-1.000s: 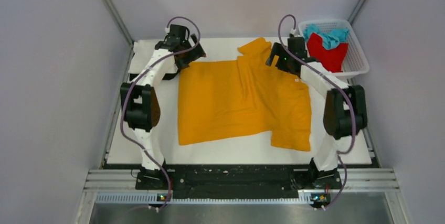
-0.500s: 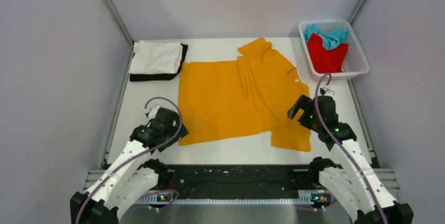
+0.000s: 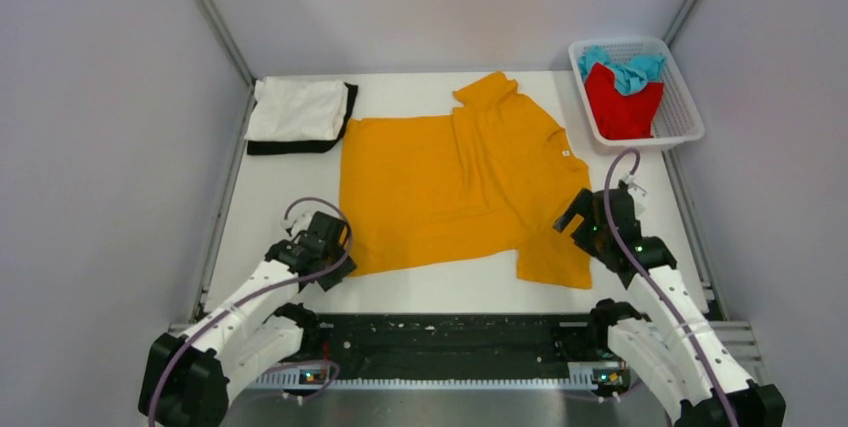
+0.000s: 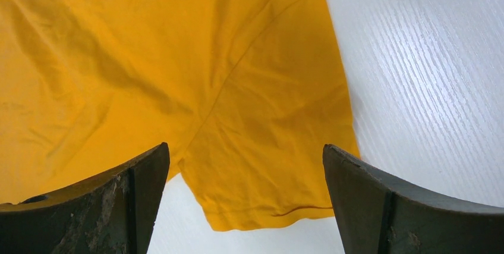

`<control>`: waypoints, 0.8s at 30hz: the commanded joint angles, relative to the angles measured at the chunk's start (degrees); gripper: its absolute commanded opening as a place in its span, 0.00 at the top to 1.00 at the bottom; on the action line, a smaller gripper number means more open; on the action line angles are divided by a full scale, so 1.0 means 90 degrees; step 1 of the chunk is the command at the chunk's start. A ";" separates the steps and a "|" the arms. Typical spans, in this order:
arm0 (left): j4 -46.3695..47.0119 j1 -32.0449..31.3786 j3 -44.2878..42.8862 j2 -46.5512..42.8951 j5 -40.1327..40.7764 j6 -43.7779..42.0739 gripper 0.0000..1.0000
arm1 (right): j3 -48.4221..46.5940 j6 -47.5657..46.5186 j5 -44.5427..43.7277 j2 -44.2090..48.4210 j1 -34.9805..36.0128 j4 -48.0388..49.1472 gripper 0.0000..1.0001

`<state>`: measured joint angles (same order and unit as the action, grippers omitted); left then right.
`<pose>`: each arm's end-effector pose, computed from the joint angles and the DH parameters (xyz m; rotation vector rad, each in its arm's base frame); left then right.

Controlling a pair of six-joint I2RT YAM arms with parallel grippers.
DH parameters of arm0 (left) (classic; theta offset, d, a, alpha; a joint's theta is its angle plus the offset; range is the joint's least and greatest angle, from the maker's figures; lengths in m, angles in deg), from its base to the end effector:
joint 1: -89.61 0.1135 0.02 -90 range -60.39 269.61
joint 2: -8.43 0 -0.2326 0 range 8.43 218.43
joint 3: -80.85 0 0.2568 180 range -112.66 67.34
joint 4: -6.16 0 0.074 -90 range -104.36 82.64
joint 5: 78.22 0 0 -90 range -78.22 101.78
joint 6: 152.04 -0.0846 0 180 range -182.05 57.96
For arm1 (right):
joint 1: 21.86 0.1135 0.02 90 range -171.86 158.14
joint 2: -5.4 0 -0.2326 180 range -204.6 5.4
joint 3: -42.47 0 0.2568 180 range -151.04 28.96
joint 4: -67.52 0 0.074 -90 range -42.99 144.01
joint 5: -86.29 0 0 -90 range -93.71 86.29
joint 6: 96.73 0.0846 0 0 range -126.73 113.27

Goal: Fold and stack the t-shirts
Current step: Grab the side of the flattened tshirt closest away from the robot with both arms

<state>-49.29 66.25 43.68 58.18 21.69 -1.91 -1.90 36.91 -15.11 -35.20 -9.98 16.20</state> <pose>0.1703 -0.0577 0.0892 -0.9069 2.5825 -0.1767 0.2046 0.0260 0.1660 0.7428 2.2725 0.2211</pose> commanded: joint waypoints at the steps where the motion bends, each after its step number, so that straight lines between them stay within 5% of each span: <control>1: 0.0605 -0.0017 -0.0055 0.0474 0.0194 0.0078 0.58 | 0.0139 0.0138 -0.0019 -0.0033 0.0042 0.0142 0.01; 7: 0.1015 -0.0022 -0.0081 0.0721 -0.0243 -0.0108 0.95 | 0.0110 0.0084 -0.0118 -0.0067 0.0038 0.0082 0.02; 17: 0.0506 -0.0022 -0.0290 0.0409 0.0322 -0.0203 1.00 | -0.0400 -0.0020 0.0158 -0.0373 0.0108 -0.0573 0.08; 24: 0.0250 -0.0022 -0.0254 -0.0836 0.0619 -0.0368 1.00 | -0.0706 0.1392 -0.0931 -0.1141 0.2271 -0.1858 0.09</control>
<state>-45.38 66.21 42.48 55.10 23.97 -3.92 -5.90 40.49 -17.45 -42.63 2.35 7.88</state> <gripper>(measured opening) 0.012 0.915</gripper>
